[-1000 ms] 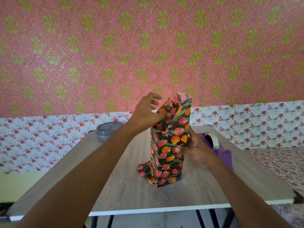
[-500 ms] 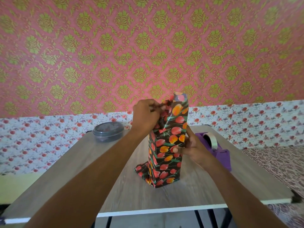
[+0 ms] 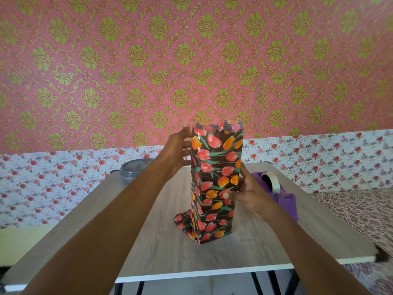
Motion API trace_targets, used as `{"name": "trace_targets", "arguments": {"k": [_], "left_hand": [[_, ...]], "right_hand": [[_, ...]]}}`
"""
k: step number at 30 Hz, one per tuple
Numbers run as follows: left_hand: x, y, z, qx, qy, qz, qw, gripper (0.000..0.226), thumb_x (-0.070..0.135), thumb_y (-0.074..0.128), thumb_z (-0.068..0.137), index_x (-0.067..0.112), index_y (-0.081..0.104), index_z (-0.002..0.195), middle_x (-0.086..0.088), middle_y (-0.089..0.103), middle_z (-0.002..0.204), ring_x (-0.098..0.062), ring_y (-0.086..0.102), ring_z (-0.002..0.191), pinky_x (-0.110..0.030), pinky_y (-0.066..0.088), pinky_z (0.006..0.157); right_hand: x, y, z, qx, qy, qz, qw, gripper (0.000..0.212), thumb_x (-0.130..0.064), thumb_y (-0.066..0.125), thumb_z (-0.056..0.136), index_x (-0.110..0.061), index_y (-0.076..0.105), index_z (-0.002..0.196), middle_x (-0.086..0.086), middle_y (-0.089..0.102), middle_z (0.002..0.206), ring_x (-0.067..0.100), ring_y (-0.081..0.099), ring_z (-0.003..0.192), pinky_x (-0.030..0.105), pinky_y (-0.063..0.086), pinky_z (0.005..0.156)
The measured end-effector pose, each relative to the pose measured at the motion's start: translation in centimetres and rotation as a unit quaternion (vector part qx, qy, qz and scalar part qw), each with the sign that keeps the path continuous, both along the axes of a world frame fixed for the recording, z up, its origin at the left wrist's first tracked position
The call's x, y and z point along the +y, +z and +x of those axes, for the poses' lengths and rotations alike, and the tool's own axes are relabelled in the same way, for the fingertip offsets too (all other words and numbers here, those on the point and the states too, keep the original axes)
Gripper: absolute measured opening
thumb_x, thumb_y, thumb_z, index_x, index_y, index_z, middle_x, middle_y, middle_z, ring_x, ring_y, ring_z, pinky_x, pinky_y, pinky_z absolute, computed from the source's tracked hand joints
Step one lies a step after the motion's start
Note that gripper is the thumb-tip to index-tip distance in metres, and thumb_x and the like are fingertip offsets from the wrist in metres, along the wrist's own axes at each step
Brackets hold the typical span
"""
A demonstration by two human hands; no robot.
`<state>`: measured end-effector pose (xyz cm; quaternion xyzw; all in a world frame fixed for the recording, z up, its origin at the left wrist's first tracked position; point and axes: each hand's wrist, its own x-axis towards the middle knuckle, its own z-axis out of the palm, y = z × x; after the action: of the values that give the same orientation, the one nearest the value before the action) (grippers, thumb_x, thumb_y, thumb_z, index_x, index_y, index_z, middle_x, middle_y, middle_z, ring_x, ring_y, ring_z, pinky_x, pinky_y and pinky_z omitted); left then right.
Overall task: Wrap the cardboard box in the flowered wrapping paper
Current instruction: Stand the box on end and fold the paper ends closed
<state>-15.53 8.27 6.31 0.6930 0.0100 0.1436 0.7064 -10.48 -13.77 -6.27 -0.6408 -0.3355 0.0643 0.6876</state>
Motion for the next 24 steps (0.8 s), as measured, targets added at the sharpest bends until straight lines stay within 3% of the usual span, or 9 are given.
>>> {"name": "trace_targets", "arguments": {"k": [3,6,8,10,13,16,19,22,24], "left_hand": [[0.0,0.8,0.3,0.024,-0.1,0.064,0.993,0.058,0.07,0.046,0.092,0.023,0.079,0.105,-0.01,0.077,0.11,-0.033,0.072,0.106,-0.051,0.057,0.094],[-0.8,3.7,-0.1,-0.003,-0.126,0.152,0.98,0.043,0.058,0.064,0.081,0.02,0.08,0.09,-0.012,0.077,0.106,-0.035,0.073,0.101,-0.053,0.053,0.098],[-1.3,6.1,-0.5,-0.005,-0.121,0.238,0.964,0.036,0.055,0.067,0.077,0.023,0.08,0.084,-0.006,0.079,0.096,-0.026,0.076,0.084,-0.046,0.055,0.084],[-2.2,8.1,-1.0,0.027,-0.129,0.353,0.926,0.034,0.056,0.067,0.076,0.026,0.08,0.084,0.002,0.079,0.088,-0.018,0.076,0.075,-0.039,0.052,0.075],[-4.2,9.8,-0.8,0.059,-0.085,0.491,0.865,0.041,0.055,0.07,0.076,0.015,0.075,0.081,-0.001,0.075,0.081,-0.025,0.072,0.076,-0.036,0.053,0.074],[-5.9,10.0,-0.6,0.048,-0.021,0.605,0.794,0.038,0.043,0.066,0.088,0.011,0.057,0.07,-0.001,0.052,0.062,-0.017,0.048,0.055,-0.024,0.036,0.054],[-6.5,10.4,-0.5,0.055,-0.001,0.647,0.761,0.033,0.029,0.068,0.088,0.011,0.054,0.065,0.0,0.042,0.056,-0.016,0.035,0.049,-0.025,0.029,0.051],[-7.1,11.0,-0.4,0.063,0.014,0.654,0.753,0.021,0.018,0.067,0.085,0.009,0.058,0.068,-0.001,0.044,0.057,-0.017,0.036,0.05,-0.027,0.03,0.052],[-7.4,11.2,-0.4,0.068,-0.008,0.658,0.75,0.017,0.022,0.066,0.087,0.007,0.065,0.078,-0.002,0.055,0.064,-0.017,0.046,0.052,-0.027,0.038,0.052]], "right_hand": [[0.0,0.1,0.0,-0.008,0.0,-0.009,1.0,0.095,-0.006,0.089,0.07,-0.045,0.044,0.143,0.007,0.071,0.127,0.024,0.065,0.123,0.046,0.057,0.097],[-0.1,0.2,0.1,-0.012,-0.001,-0.019,1.0,0.096,-0.004,0.088,0.071,-0.043,0.041,0.146,0.01,0.07,0.128,0.027,0.065,0.124,0.051,0.056,0.099],[-0.3,0.4,0.1,-0.017,0.002,-0.027,0.999,0.096,-0.003,0.087,0.073,-0.041,0.04,0.147,0.009,0.07,0.129,0.026,0.064,0.124,0.052,0.055,0.1],[-0.3,0.5,0.1,-0.021,0.007,-0.032,0.999,0.096,0.002,0.084,0.076,-0.036,0.038,0.15,0.01,0.068,0.131,0.028,0.063,0.126,0.055,0.053,0.102],[-0.2,0.6,-0.1,-0.023,0.005,-0.036,0.999,0.096,0.003,0.084,0.076,-0.031,0.036,0.152,0.013,0.068,0.132,0.03,0.063,0.127,0.057,0.051,0.104],[-0.2,0.7,-0.2,-0.024,-0.003,-0.04,0.999,0.096,-0.001,0.085,0.073,-0.034,0.037,0.149,0.007,0.069,0.13,0.026,0.064,0.125,0.055,0.051,0.106],[-0.2,0.6,-0.2,-0.028,-0.002,-0.039,0.999,0.093,0.005,0.084,0.077,-0.036,0.039,0.147,0.007,0.07,0.129,0.026,0.065,0.123,0.053,0.052,0.105],[-0.3,0.6,-0.2,-0.033,-0.004,-0.04,0.999,0.091,0.005,0.083,0.078,-0.038,0.039,0.146,0.007,0.07,0.128,0.025,0.066,0.123,0.05,0.053,0.104],[-0.3,0.6,-0.1,-0.035,-0.004,-0.043,0.998,0.092,-0.001,0.085,0.076,-0.038,0.039,0.147,0.006,0.07,0.129,0.025,0.065,0.123,0.05,0.053,0.104]]}}
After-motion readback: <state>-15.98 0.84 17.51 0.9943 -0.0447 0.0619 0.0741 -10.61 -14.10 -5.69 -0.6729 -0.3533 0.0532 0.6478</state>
